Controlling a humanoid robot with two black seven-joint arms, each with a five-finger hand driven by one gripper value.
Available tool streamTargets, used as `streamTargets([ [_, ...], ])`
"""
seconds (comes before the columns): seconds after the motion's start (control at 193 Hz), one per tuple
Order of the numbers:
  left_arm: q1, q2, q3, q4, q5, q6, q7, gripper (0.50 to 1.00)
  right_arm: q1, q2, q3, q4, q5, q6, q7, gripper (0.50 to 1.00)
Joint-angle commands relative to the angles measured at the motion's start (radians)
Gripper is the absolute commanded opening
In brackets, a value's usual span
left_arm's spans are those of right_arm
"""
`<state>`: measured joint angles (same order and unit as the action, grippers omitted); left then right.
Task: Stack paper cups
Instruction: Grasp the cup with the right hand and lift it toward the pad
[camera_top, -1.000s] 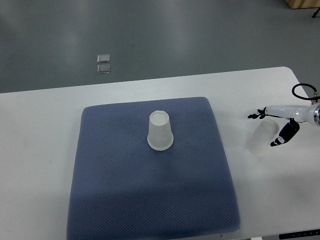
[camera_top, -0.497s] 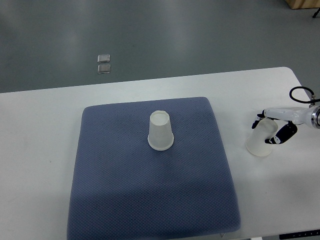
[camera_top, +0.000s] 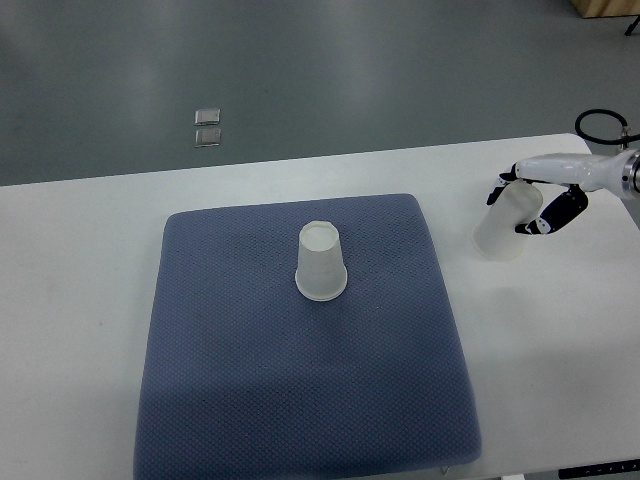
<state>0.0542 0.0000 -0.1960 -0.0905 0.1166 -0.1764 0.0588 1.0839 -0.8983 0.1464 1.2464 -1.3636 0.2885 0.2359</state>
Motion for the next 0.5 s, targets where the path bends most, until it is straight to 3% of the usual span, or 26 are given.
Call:
streamTargets([
  [0.0, 0.0, 0.0, 0.0, 0.0, 0.0, 0.0, 0.001, 1.0, 0.079, 0.01, 0.002, 0.018, 0.052, 0.075, 0.005, 0.699],
  [0.15, 0.0, 0.0, 0.0, 0.0, 0.0, 0.0, -0.001, 1.0, 0.177, 0.081, 0.002, 0.036, 0.141, 0.15, 0.002, 0.703],
  [0.492, 0.001, 0.0, 0.0, 0.0, 0.0, 0.0, -0.001, 1.0, 0.31, 0.279, 0.016, 0.042, 0.162, 0.187, -0.013, 0.705],
])
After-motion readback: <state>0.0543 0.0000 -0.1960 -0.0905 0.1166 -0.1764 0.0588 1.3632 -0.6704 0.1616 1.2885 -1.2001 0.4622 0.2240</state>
